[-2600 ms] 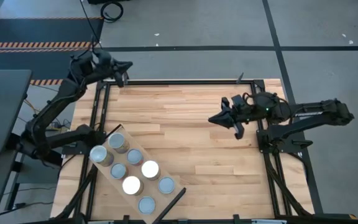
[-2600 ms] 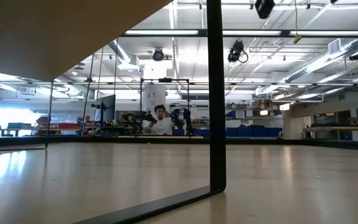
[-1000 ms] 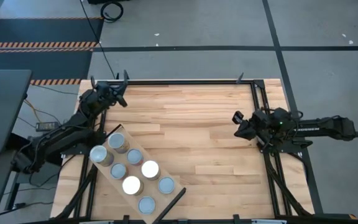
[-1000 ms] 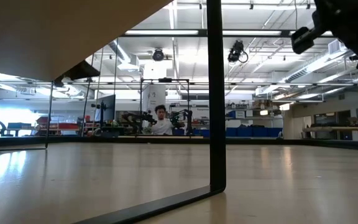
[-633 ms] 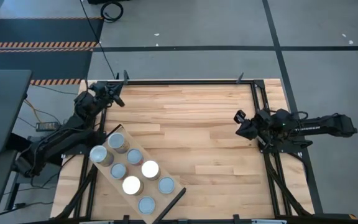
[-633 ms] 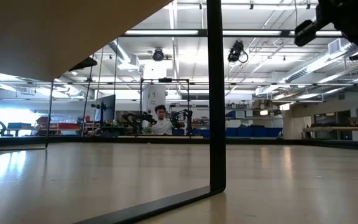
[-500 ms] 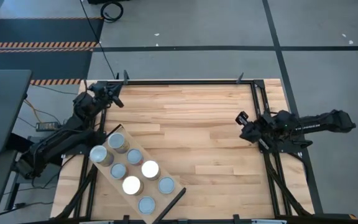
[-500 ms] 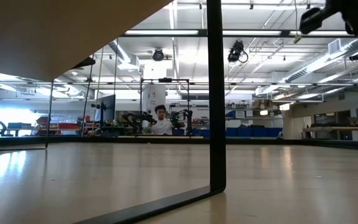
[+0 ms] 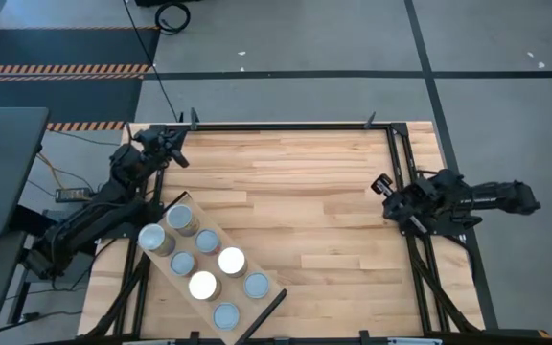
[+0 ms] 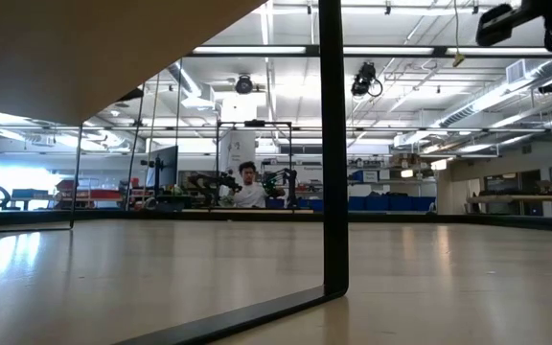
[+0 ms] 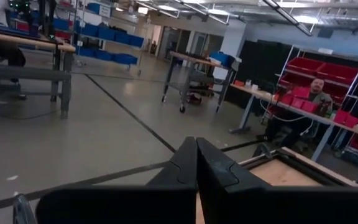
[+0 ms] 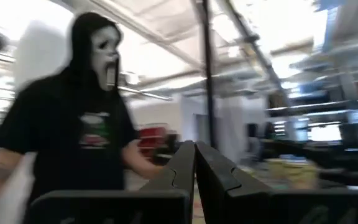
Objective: Pick and place cans onto a shelf
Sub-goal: Return to Home Position
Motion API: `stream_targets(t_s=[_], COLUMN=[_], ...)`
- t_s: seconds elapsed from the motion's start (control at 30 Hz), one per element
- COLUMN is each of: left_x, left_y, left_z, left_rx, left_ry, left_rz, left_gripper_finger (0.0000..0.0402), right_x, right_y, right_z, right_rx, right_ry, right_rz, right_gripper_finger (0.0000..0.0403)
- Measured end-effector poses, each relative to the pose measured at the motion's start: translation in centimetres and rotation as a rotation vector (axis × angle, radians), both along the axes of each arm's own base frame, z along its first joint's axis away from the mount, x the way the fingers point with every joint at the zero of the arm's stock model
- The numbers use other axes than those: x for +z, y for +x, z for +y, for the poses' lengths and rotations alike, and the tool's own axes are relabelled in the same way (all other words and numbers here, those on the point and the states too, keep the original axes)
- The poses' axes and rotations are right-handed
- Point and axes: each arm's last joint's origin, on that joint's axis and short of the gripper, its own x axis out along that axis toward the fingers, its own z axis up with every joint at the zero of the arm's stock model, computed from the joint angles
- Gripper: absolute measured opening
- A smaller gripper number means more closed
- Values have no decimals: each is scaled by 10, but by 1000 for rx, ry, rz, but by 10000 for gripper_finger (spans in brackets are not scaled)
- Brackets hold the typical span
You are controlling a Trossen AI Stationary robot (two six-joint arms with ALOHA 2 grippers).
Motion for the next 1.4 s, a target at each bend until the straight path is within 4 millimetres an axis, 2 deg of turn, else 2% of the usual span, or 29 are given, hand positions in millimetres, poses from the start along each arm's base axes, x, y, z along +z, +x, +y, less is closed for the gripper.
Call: stream_targets(t_s=[0.17, 0.3, 0.5, 0.57, 0.67, 0.77, 1.03, 1.4], left_x=[0, -1, 2, -3, -23, -38, -45, -45], left_y=[-3, -7, -18, -20, -19, -17, -11, -1], left_z=[-3, -10, -21, -22, -20, -20, -24, -35], left_rx=[-2, -4, 80, 104, 98, 50, -171, -332], left_ry=[-16, -43, 15, 29, 12, 24, 9, 49], left_rz=[-20, -31, -27, -43, -75, -95, -3, 31], left_gripper_finger=[2, 2, 1, 1, 1, 1, 1, 1], right_x=[-5, -5, -4, -5, -6, -7, -9, -18], right_y=[-2, -7, -11, -11, -11, -10, -10, -5], right_z=[-6, -7, -7, -7, -7, -6, -9, -21], right_rx=[-146, -172, -174, -185, -199, -200, -170, -387], right_ry=[-26, -33, -45, -70, -106, -120, -36, -35], right_rz=[19, 6, -20, -24, -31, -31, 43, 135], right_gripper_finger=[20, 20, 20, 20, 20, 20, 20, 20])
